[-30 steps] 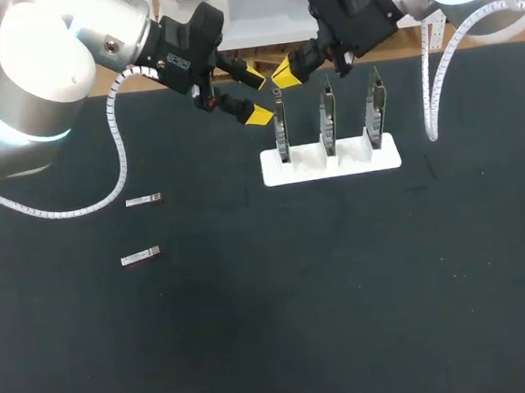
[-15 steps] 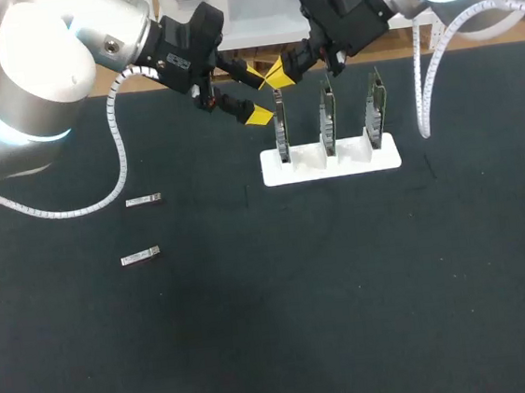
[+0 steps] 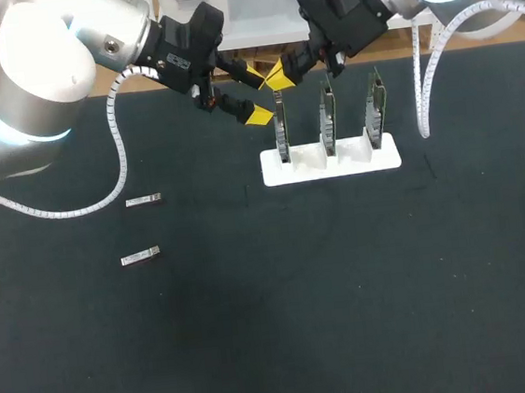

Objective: Pick up the optical module with the left hand, and insert it into the network port with the right hand.

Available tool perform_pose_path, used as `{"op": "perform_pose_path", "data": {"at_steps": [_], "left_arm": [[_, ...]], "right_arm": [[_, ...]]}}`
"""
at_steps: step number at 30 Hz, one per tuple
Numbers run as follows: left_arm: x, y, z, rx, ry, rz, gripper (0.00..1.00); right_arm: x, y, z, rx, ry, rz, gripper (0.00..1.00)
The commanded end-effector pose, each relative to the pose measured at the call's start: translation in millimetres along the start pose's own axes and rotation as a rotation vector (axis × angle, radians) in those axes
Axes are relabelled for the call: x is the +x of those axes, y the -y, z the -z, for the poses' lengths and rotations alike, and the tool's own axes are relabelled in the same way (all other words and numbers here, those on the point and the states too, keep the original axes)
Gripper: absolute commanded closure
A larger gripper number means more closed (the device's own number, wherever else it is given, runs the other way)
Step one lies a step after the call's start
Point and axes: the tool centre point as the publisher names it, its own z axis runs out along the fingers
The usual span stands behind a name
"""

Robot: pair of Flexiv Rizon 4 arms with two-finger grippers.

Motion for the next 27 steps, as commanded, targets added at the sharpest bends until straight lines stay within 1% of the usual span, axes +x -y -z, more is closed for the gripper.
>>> {"op": "perform_pose_path", "data": {"at_steps": [1,7,27], "left_arm": [[-0.5,0.3,-0.3,-0.002,-0.003,0.002,0.0],[-0.5,0.3,-0.3,-0.002,-0.003,0.002,0.0],[-0.5,0.3,-0.3,-0.002,-0.003,0.002,0.0]], "right_arm": [[0.6,0.2,-0.8,0.0,-0.004,-0.002,1.0],[3.4,-0.6,-1.9,-0.002,-0.019,0.011,1.0],[9.1,-2.7,-7.2,-0.009,-0.022,-0.008,1.0]]}}
